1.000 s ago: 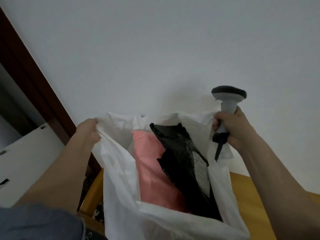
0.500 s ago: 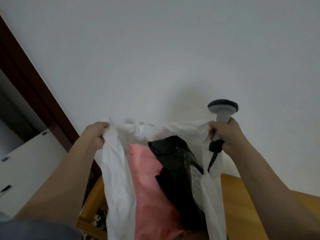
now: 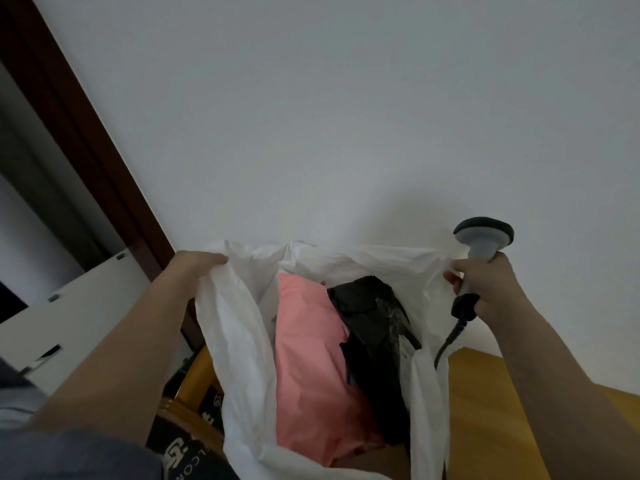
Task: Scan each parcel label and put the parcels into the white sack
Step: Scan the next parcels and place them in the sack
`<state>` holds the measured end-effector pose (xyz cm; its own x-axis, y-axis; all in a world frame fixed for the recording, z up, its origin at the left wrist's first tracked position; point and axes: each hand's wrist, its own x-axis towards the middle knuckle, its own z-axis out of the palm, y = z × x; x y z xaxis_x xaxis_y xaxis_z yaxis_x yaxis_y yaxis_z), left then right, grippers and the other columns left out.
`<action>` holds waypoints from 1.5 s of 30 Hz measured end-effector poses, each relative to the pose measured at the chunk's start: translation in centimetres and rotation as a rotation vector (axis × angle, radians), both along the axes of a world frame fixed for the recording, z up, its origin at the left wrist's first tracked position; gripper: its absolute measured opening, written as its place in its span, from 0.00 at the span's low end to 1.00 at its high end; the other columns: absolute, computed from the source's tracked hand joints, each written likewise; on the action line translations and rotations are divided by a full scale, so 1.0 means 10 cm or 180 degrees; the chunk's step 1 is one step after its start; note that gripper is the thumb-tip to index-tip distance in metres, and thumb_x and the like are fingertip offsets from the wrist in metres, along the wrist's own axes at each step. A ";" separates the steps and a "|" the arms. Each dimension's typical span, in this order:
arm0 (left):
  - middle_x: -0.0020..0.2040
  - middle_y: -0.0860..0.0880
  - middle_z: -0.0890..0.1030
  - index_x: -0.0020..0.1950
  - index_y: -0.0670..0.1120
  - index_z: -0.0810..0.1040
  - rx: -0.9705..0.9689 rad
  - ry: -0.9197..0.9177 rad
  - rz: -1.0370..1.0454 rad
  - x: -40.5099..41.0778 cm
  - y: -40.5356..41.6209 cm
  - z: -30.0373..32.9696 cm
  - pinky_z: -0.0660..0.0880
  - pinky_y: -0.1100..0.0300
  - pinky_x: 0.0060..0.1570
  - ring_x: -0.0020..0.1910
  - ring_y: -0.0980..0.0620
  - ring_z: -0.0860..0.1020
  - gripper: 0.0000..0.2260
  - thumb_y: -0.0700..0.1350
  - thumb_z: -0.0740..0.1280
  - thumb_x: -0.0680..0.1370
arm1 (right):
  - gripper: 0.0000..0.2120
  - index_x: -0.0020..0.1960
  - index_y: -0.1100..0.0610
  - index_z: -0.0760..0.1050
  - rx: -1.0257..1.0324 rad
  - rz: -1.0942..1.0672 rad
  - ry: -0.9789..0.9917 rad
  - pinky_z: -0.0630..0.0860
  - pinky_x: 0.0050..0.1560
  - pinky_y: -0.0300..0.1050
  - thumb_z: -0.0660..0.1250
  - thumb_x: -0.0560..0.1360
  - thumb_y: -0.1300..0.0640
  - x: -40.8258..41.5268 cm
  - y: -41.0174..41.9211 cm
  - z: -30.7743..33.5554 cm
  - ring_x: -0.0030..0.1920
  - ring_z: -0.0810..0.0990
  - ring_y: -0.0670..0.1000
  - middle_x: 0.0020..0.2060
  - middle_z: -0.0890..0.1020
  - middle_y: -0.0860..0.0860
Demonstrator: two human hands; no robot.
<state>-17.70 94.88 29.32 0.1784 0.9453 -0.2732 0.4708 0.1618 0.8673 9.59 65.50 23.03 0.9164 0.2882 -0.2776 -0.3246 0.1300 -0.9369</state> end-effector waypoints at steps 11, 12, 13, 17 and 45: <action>0.59 0.42 0.77 0.69 0.39 0.68 -0.0676 0.0117 -0.0534 -0.52 -1.01 -0.32 0.76 0.49 0.56 0.57 0.43 0.77 0.36 0.51 0.79 0.68 | 0.24 0.66 0.60 0.68 -0.0187 0.0624 0.0401 0.75 0.28 0.43 0.73 0.73 0.63 -0.61 -0.54 -0.36 0.36 0.79 0.52 0.54 0.75 0.59; 0.60 0.42 0.77 0.69 0.40 0.68 -0.0764 0.0135 -0.0605 -0.56 -1.09 -0.37 0.77 0.49 0.53 0.56 0.43 0.77 0.35 0.51 0.79 0.68 | 0.25 0.66 0.60 0.68 -0.0205 0.0642 0.0419 0.75 0.28 0.43 0.74 0.72 0.62 -0.68 -0.57 -0.42 0.35 0.79 0.52 0.52 0.75 0.59; 0.59 0.42 0.78 0.67 0.40 0.69 -0.0881 0.0132 -0.0688 -0.59 -1.15 -0.42 0.78 0.50 0.49 0.54 0.43 0.78 0.33 0.51 0.78 0.68 | 0.26 0.66 0.60 0.69 -0.0198 0.0669 0.0454 0.74 0.27 0.42 0.75 0.72 0.61 -0.75 -0.60 -0.48 0.34 0.78 0.51 0.50 0.75 0.58; 0.55 0.41 0.83 0.61 0.42 0.75 -0.1176 0.0226 -0.1054 -0.71 -1.31 -0.56 0.80 0.48 0.52 0.55 0.43 0.81 0.35 0.55 0.81 0.60 | 0.30 0.66 0.61 0.68 -0.0213 0.0763 0.0536 0.74 0.27 0.42 0.77 0.70 0.60 -1.04 -0.72 -0.63 0.33 0.78 0.52 0.46 0.77 0.59; 0.41 0.43 0.79 0.46 0.39 0.76 -0.0774 -0.1305 0.0215 -1.24 -1.97 -0.34 0.77 0.62 0.24 0.36 0.50 0.79 0.03 0.37 0.68 0.77 | 0.11 0.37 0.59 0.71 -0.0099 0.0004 0.0540 0.71 0.31 0.45 0.72 0.73 0.65 -2.05 -1.29 -0.24 0.28 0.72 0.51 0.29 0.74 0.56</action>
<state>-30.15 75.18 25.96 0.2581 0.8759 -0.4077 0.0794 0.4013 0.9125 -10.92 52.60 20.59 0.8553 0.2783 -0.4371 -0.4787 0.1012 -0.8721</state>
